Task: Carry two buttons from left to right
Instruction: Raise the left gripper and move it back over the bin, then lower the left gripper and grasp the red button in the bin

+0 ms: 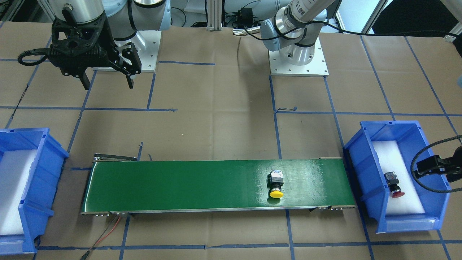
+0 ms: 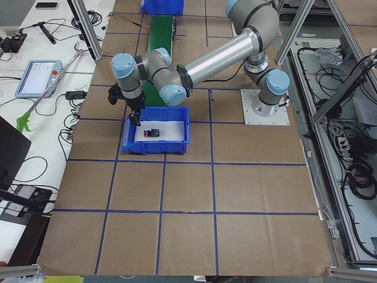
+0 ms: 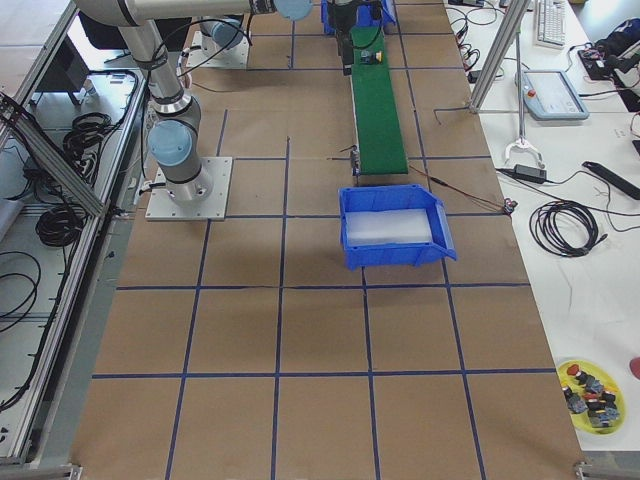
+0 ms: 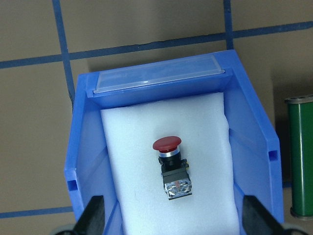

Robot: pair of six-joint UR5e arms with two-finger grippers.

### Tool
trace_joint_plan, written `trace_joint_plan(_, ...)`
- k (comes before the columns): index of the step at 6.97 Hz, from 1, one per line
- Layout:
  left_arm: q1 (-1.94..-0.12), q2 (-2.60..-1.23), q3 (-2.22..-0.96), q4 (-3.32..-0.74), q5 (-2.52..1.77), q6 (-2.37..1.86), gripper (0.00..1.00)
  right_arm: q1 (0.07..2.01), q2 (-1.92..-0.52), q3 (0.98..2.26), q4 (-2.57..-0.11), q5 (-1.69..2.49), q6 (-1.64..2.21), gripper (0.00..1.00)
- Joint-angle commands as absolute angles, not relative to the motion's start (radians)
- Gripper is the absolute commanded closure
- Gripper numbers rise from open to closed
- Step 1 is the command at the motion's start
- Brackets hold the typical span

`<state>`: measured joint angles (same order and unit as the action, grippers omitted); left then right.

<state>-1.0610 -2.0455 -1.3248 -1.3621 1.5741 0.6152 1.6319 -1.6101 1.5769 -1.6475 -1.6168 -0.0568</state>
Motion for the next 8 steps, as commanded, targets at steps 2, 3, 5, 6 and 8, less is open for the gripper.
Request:
trace_joint_plan(2,-1.063,-2.028,-1.471,-1.193,1.571,0.597,0.01,1.632,-1.609,1.577,-1.647,-1.618,-0.057,0.00)
trace_joint_plan(3,-1.063,-2.032,-1.511,-1.133,1.569,0.597,0.01,1.632,-1.609,1.577,-1.649,-1.617,-0.057,0.00)
trace_joint_plan(5,-1.049,-2.051,-1.571,-1.044,1.565,0.600,0.02,1.632,-1.609,1.577,-1.647,-1.615,-0.057,0.00)
trace_joint_plan(6,-1.045,-2.059,-1.612,-0.990,1.563,0.600,0.02,1.631,-1.609,1.577,-1.647,-1.618,-0.058,0.00)
trace_joint_plan(8,-1.042,-2.069,-1.679,-0.885,1.559,0.600,0.02,1.631,-1.609,1.578,-1.647,-1.618,-0.058,0.00)
